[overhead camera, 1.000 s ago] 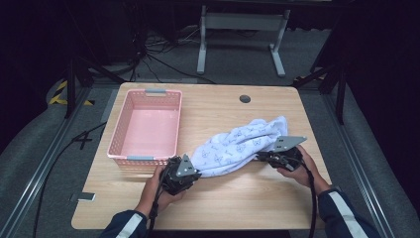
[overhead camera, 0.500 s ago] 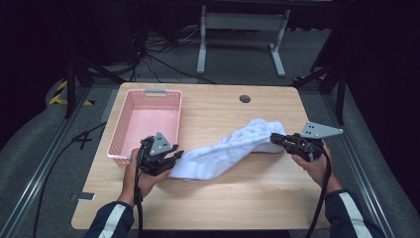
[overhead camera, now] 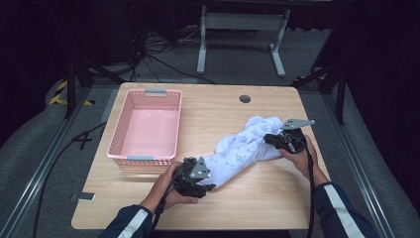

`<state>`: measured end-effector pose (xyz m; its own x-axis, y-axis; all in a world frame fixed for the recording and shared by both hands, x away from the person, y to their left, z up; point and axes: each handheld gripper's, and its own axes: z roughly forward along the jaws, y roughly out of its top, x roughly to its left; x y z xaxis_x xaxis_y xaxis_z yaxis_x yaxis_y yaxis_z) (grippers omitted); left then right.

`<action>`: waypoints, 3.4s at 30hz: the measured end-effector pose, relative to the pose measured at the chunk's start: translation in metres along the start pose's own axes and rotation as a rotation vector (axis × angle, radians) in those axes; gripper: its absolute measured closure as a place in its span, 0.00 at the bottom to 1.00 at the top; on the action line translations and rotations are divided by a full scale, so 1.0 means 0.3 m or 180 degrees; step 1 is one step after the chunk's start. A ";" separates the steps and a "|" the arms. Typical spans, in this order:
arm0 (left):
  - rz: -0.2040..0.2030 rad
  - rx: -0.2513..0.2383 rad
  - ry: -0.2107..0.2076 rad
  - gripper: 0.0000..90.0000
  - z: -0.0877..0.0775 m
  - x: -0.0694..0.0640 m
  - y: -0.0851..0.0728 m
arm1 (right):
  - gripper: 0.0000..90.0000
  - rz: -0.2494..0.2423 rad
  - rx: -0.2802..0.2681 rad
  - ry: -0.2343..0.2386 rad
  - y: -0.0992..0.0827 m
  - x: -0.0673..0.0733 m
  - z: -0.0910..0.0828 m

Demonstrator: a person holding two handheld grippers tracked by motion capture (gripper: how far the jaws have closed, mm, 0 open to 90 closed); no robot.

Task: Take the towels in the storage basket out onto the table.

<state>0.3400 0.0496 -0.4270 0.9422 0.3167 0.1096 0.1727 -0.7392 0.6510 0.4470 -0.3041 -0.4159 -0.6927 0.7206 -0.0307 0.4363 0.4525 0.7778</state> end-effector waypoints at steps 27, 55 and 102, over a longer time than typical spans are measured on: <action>-0.0040 -0.0104 -0.0396 0.93 -0.227 -0.151 -0.160 | 0.61 -0.0452 0.0299 0.0723 -0.077 0.162 -0.154; 0.0109 0.0046 -0.0810 0.97 -0.144 -0.167 -0.113 | 0.97 0.0277 0.0021 -0.0913 0.044 -0.168 -0.094; -0.0685 -0.0123 0.0291 0.98 0.276 0.283 0.258 | 0.98 0.0182 0.0349 -0.0013 -0.224 -0.079 -0.197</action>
<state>0.4572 -0.0299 -0.4294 0.8546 0.5184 0.0318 0.3539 -0.6261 0.6948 0.4001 -0.3827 -0.4302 -0.6626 0.7489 0.0089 0.5353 0.4653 0.7050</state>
